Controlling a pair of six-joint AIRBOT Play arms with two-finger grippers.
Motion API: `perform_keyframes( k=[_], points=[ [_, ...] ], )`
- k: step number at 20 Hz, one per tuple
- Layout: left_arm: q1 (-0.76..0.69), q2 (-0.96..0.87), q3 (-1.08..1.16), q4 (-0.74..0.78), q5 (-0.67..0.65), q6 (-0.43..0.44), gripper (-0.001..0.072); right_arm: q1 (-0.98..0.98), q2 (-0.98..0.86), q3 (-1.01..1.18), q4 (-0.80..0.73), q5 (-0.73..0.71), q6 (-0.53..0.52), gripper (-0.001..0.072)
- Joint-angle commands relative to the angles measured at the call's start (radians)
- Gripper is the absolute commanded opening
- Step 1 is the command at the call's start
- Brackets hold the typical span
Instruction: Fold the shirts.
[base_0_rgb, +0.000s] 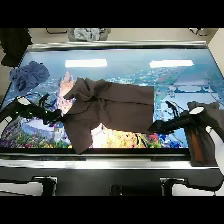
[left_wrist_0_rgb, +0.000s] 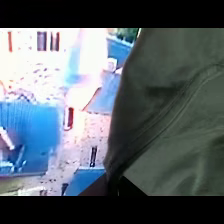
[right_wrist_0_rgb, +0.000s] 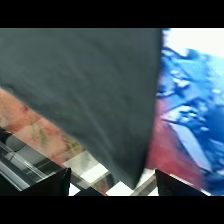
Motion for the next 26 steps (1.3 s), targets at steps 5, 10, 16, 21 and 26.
perform_keyframes(
  k=[5, 10, 16, 21, 26],
  points=[
    [0.002, 0.030, 0.115, 0.000, -0.106, 0.004, 0.0030, 0.143, 0.013, 0.016, 0.014, -0.124, 0.041, 0.0038],
    [0.002, 0.245, 0.551, 0.000, -0.117, 0.005, 0.0028, 0.064, 0.242, 0.394, -0.051, -0.059, -0.145, 0.0037],
    [-0.007, 0.592, 1.049, 0.001, 0.294, -0.158, 0.0028, 0.014, 0.601, 1.053, -0.326, -0.340, -0.143, 0.0037],
    [-0.006, 0.804, 0.916, 0.005, 0.386, -0.158, 0.0028, 0.014, 0.732, 1.134, -0.440, -0.285, -0.021, 0.0037],
    [-0.006, 0.827, 0.916, 0.045, 0.384, -0.158, 0.0028, 0.014, 0.736, 1.134, -0.450, -0.193, -0.020, 0.0038]
  ],
)
